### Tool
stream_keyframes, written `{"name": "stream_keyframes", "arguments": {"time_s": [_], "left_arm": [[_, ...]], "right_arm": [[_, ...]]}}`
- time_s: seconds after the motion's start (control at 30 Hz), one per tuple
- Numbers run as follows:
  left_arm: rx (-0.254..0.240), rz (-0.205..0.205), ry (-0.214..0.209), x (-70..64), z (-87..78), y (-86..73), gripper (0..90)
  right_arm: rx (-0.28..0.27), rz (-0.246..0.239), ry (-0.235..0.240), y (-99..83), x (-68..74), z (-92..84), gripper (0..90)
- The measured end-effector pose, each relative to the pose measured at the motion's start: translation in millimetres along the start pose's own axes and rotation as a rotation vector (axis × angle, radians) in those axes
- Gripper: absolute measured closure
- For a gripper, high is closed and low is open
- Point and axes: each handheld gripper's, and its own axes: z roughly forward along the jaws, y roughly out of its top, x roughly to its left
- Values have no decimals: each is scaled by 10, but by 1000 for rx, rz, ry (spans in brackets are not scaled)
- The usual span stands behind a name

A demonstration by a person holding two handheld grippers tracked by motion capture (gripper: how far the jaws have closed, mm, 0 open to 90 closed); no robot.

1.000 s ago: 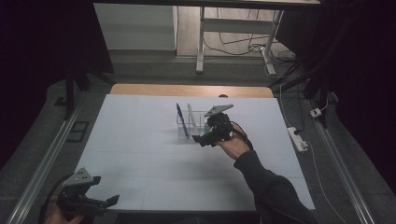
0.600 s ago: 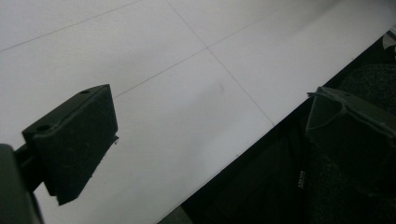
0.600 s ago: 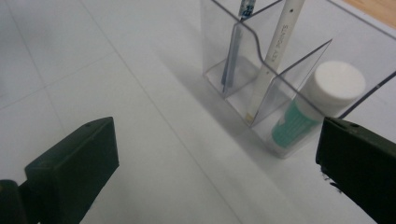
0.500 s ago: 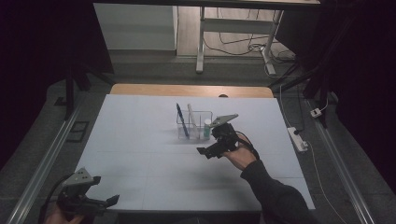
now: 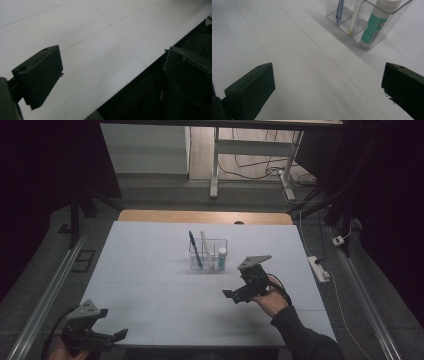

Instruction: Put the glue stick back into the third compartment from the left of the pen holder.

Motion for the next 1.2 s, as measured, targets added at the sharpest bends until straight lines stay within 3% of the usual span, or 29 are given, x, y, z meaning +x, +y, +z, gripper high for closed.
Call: {"name": "stream_keyframes", "arguments": {"time_s": [0.23, 0.63, 1.2], "left_arm": [[1, -1, 0, 3, 0, 1, 25], [2, -5, -1, 5, 3, 4, 24], [2, -15, -2, 14, 7, 7, 23]], "right_arm": [[-21, 20, -11, -163, 52, -201, 0], [-3, 32, -81, -486, 103, -503, 0], [8, 123, -175, -935, 136, -871, 0]]}}
